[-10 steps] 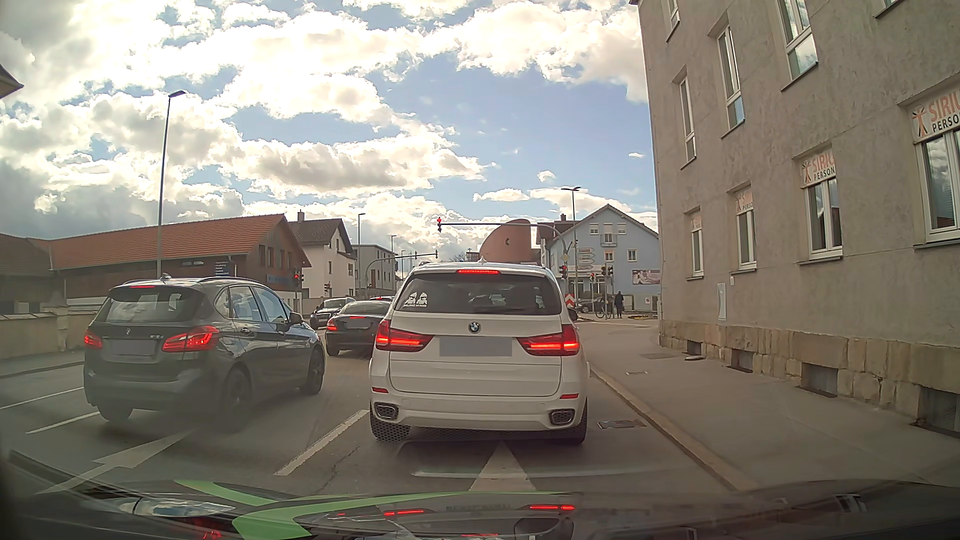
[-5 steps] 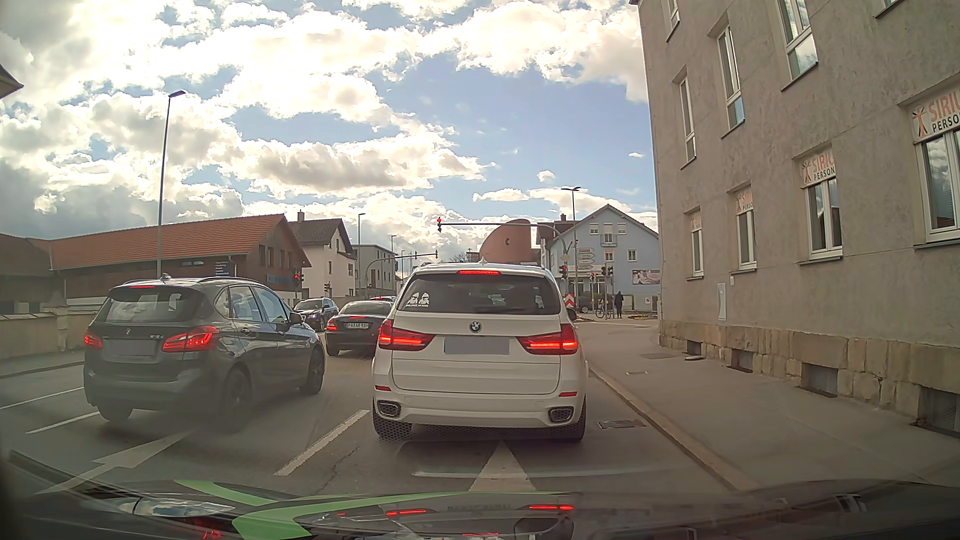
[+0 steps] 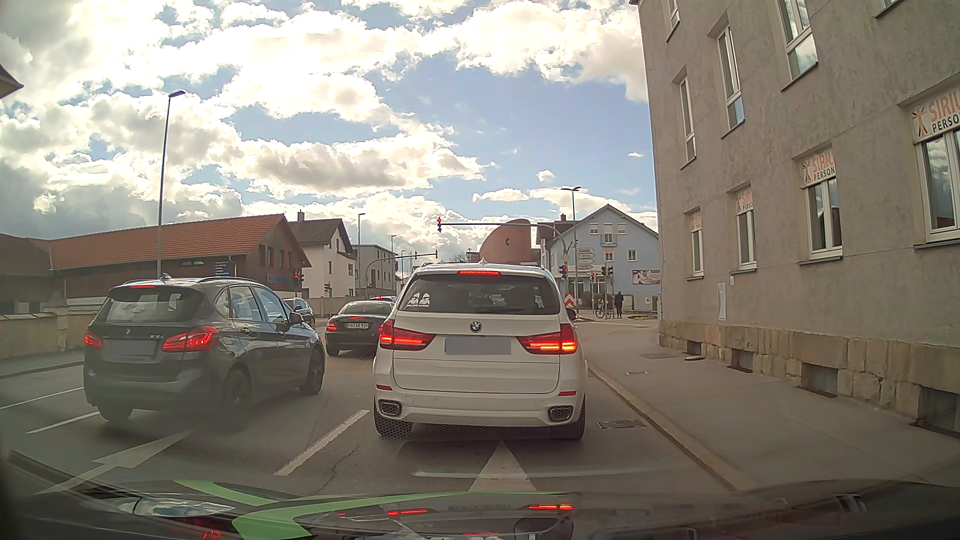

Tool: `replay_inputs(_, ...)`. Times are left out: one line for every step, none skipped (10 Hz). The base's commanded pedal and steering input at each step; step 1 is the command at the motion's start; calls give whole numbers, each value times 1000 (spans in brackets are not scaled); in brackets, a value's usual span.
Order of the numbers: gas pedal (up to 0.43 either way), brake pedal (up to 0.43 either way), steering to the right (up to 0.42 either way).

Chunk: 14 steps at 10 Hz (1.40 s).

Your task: Follow the waypoints while adhering to traffic rules and regulations

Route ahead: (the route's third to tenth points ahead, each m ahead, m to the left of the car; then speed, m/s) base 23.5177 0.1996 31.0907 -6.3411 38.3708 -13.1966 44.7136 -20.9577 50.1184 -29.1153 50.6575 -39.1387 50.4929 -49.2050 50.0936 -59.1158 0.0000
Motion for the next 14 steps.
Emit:
replay_inputs(0, 293, -4)
replay_inputs(0, 293, -4)
replay_inputs(0, 293, -4)
replay_inputs(0, 293, -4)
replay_inputs(0, 299, -4)
replay_inputs(0, 293, -4)
replay_inputs(0, 293, -4)
replay_inputs(0, 299, -4)
replay_inputs(0, 299, -4)
replay_inputs(0, 293, -4)
replay_inputs(0, 293, -4)
replay_inputs(0, 293, -4)
replay_inputs(0, 293, -4)
replay_inputs(0, 293, -4)
